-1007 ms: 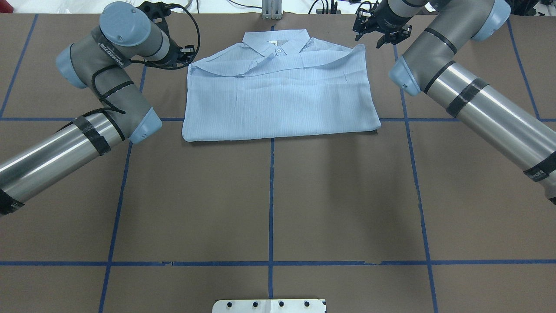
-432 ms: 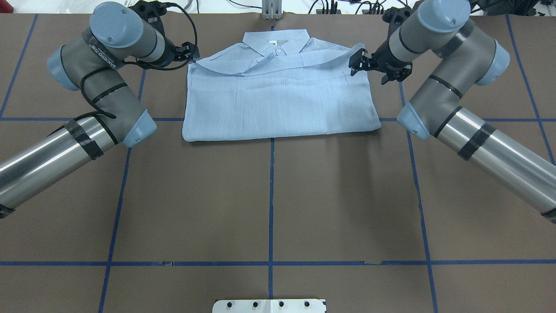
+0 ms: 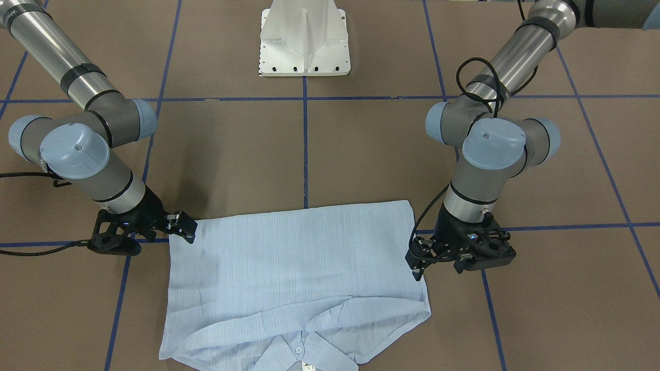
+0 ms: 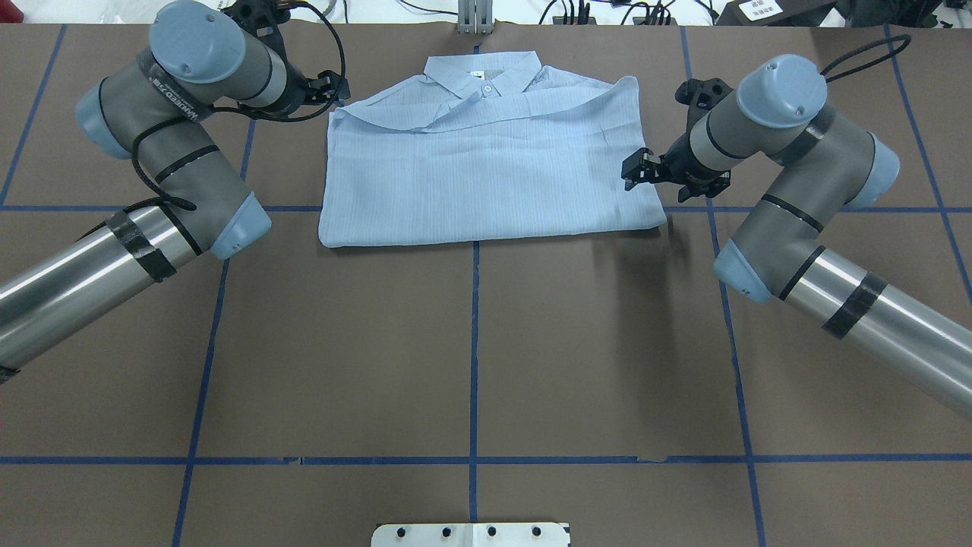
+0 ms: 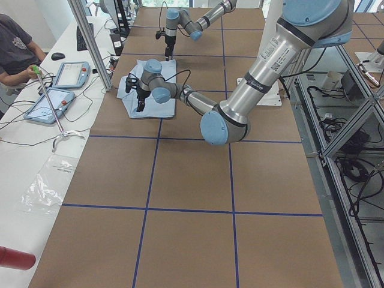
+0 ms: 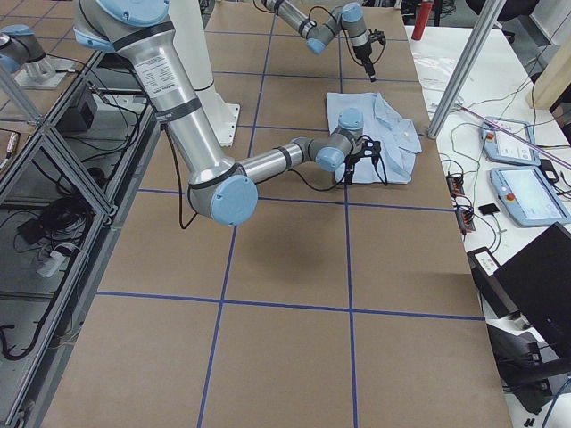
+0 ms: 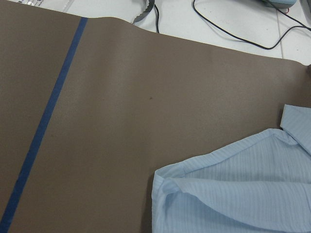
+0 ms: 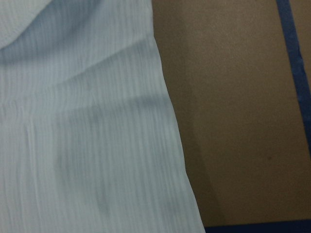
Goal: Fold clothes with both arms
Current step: 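Lower the right gripper to the folded shirt's side edge and grasp, then drag the folded shirt with the right gripper toward the robot, then grasp the shirt corner nearest the left gripper while the right gripper withdraws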
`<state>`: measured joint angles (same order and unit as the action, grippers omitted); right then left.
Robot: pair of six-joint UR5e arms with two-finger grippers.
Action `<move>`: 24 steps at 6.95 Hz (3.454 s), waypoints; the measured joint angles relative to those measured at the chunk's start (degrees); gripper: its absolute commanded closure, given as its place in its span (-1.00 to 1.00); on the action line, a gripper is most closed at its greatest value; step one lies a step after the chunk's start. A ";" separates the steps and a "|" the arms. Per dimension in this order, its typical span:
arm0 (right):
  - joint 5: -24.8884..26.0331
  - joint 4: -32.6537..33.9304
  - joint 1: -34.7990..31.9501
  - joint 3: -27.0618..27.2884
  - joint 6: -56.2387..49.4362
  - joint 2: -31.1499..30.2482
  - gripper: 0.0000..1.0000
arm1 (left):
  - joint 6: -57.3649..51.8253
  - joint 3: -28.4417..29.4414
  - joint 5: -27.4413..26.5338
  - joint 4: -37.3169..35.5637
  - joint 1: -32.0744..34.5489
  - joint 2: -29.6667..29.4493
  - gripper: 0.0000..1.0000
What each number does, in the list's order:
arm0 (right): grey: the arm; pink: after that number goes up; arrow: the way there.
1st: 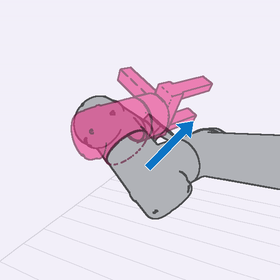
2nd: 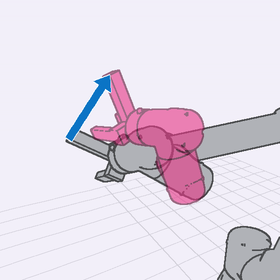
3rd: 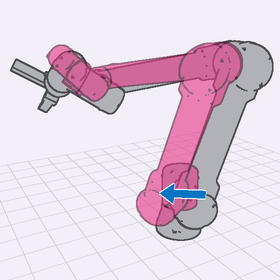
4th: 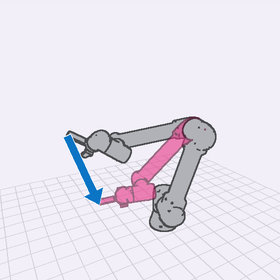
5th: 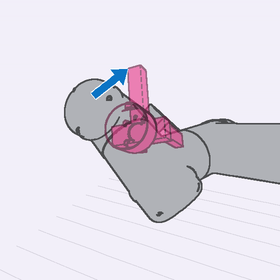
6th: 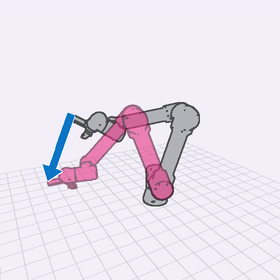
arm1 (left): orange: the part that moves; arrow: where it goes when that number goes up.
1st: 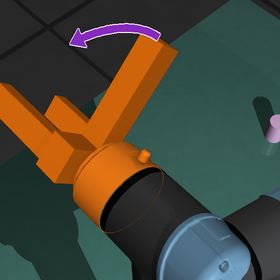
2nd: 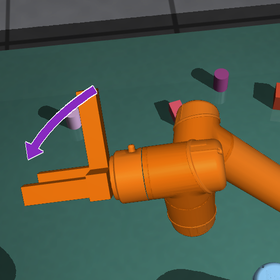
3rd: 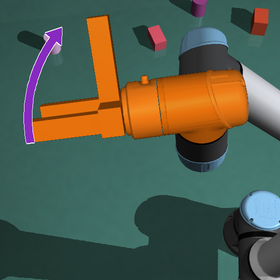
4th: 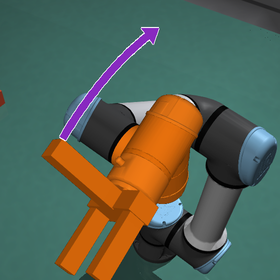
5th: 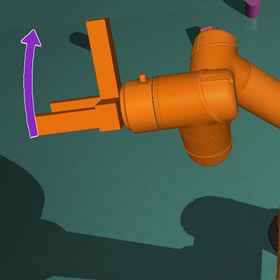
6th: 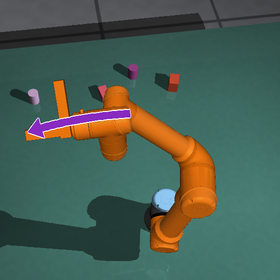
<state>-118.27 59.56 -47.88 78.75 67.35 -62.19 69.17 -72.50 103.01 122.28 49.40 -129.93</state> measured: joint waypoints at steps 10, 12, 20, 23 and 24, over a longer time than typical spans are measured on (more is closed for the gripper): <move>-3.23 0.36 1.69 5.37 -0.45 -4.59 1.00 | 0.08 -0.80 -0.02 -0.18 -0.08 -0.04 -0.95; -7.00 0.38 1.13 16.86 -0.39 -13.77 1.00 | 0.09 -3.00 -0.08 -2.49 -0.15 0.02 -0.95; -17.73 -0.28 19.92 52.69 0.32 -45.78 -1.00 | 2.55 -11.80 -0.18 -6.08 -2.46 3.14 -0.96; -15.71 -0.32 24.31 51.67 0.39 -39.33 -1.00 | 2.55 -12.97 -0.08 -6.12 -3.86 3.28 -0.97; -13.07 -0.32 22.15 50.51 0.35 -35.89 -1.00 | 3.09 -14.00 -0.03 -6.60 -5.70 3.27 -0.97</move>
<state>-131.33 59.24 -25.73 129.25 67.70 -98.08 72.26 -86.50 102.98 115.68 43.69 -126.67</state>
